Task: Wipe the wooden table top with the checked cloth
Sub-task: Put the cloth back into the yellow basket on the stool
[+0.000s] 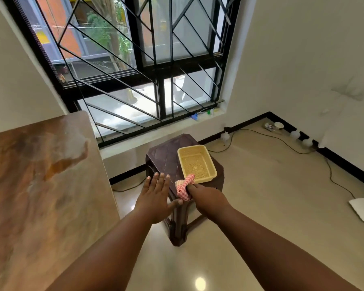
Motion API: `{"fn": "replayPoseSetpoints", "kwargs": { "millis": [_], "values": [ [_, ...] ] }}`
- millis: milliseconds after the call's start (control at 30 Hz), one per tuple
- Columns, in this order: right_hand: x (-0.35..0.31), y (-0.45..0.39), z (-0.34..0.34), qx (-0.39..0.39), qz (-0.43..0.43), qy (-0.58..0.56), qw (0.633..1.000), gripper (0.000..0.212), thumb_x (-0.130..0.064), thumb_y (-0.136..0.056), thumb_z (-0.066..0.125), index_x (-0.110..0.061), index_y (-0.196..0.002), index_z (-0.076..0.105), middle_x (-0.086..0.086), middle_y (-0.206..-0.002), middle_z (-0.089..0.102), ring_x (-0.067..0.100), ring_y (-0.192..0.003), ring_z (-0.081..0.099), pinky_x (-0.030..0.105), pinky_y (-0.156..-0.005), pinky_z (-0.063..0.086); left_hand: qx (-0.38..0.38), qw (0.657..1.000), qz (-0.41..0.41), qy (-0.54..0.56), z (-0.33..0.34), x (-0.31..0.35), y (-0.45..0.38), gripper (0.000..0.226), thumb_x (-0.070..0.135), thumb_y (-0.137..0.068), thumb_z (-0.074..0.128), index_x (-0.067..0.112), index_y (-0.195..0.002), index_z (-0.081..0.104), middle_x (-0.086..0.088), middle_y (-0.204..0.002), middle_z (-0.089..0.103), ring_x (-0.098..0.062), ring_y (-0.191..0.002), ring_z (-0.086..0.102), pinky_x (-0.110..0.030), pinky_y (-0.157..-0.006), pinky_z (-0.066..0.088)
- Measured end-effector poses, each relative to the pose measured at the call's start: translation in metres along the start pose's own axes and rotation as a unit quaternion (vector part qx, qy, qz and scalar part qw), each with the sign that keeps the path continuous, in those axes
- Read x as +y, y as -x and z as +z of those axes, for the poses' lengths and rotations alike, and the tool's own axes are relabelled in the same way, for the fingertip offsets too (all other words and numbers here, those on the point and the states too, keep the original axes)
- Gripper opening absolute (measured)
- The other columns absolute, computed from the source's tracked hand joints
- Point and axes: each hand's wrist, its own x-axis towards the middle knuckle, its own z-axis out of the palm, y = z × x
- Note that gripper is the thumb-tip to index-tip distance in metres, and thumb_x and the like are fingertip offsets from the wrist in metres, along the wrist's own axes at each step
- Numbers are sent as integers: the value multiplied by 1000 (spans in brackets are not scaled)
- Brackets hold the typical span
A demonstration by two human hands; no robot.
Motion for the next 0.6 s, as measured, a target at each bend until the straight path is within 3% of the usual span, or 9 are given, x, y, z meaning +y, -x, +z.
{"fn": "replayPoseSetpoints", "kwargs": {
  "millis": [167, 267, 400, 600],
  "values": [
    [16, -52, 1, -10, -5, -3, 1000, 40, -24, -95, 43, -15, -134, 37, 11, -125, 56, 36, -93, 62, 36, -63, 44, -10, 1000, -3, 17, -2, -16, -54, 93, 75, -88, 15, 13, -150, -15, -8, -159, -18, -21, -142, -28, -39, -111, -22],
    [28, -81, -3, -15, 20, -7, 1000, 43, -26, -95, 43, -17, -136, 34, 10, -128, 55, 38, -94, 62, 40, -66, 47, -22, 999, -3, 28, -6, -27, -91, 94, 75, -87, 13, 11, -150, -15, -9, -159, -19, -22, -143, -27, -40, -113, -21],
    [43, -113, -3, -32, 72, -10, 997, 42, -15, -92, 42, -20, -133, 35, 7, -124, 56, 37, -93, 61, 39, -64, 44, -46, 998, 15, 32, -10, -39, -129, 96, 76, -86, 12, 10, -150, -16, -10, -159, -19, -23, -143, -26, -43, -117, -16],
    [64, -153, 3, -65, 127, 19, 990, 36, -6, -87, 39, -17, -122, 41, 8, -119, 58, 36, -91, 61, 40, -64, 46, -58, 997, 18, 38, -3, -58, -163, 94, 76, -87, 11, 12, -150, -16, -10, -159, -19, -23, -143, -26, -40, -112, -22]
  ]
}}
